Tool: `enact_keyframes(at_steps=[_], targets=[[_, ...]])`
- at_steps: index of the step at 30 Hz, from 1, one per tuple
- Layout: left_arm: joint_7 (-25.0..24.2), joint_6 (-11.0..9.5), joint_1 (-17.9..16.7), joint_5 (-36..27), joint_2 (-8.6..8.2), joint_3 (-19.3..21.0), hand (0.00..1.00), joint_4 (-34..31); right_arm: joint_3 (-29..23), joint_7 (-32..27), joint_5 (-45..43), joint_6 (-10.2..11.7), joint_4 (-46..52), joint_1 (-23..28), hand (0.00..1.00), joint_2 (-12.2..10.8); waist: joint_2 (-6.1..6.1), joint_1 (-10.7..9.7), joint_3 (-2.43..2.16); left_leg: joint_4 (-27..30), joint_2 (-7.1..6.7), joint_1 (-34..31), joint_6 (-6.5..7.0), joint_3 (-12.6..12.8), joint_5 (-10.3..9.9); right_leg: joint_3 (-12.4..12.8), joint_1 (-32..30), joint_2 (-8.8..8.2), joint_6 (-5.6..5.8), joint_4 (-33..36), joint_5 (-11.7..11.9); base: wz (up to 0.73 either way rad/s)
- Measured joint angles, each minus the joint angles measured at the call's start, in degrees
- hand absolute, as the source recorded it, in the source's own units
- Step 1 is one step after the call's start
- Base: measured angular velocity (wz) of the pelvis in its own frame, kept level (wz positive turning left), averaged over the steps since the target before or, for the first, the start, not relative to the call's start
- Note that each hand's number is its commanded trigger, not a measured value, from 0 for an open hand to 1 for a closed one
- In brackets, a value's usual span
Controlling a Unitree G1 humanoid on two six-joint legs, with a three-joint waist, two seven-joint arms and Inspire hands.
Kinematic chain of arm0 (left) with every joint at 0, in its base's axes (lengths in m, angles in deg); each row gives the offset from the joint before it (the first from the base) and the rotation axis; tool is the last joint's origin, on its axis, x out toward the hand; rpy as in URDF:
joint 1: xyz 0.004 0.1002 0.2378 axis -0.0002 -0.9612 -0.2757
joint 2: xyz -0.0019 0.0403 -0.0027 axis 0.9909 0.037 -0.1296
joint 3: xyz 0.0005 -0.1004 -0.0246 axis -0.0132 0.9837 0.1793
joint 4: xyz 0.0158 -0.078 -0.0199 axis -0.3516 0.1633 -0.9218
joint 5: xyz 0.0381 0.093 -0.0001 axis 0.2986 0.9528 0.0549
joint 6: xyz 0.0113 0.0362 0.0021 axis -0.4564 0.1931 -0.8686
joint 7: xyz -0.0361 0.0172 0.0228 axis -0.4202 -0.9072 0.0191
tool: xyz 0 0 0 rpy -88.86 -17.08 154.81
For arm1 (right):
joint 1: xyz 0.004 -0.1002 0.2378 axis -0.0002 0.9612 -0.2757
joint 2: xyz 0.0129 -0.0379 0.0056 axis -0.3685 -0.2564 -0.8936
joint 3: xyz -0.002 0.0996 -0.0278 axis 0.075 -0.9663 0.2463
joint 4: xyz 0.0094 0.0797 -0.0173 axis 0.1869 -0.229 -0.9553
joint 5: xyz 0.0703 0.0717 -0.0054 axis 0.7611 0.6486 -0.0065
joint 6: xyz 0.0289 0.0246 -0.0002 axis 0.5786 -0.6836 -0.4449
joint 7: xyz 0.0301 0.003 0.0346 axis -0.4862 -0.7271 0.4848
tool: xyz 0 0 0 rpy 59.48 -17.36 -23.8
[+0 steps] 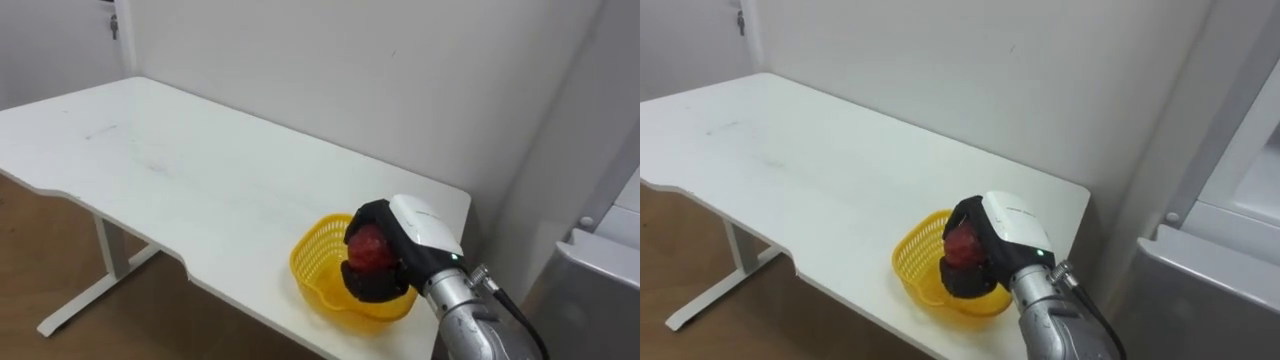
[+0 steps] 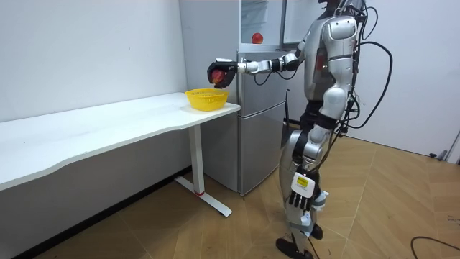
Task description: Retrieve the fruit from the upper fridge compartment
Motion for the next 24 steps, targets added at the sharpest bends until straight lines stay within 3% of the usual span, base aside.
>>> enact_keyframes(at_steps=[7, 24], targets=[[0.02, 0.12, -0.10, 0.00, 0.01, -0.02, 0.00, -0.10, 0.00, 0.01, 0.04, -0.98, -2.11, 0.00, 0.00, -0.01, 0.07, 0.08, -0.04, 0.02, -0.06, -0.03, 0.04, 0.00, 0.03, -0.01, 0.04, 0.04, 0.00, 0.04, 0.00, 0.00], [-0.88, 1.17, -1.47, -0.08, 0.04, -0.01, 0.00, -3.38, -0.01, 0.13, 2.13, -1.03, -2.11, 0.01, 0.00, -0.11, 0.67, 0.12, -0.19, 1.01, -0.24, -0.51, 0.06, -0.07, 0.04, -0.02, 0.06, -0.04, 0.02, 0.02, 0.01, 0.00]])
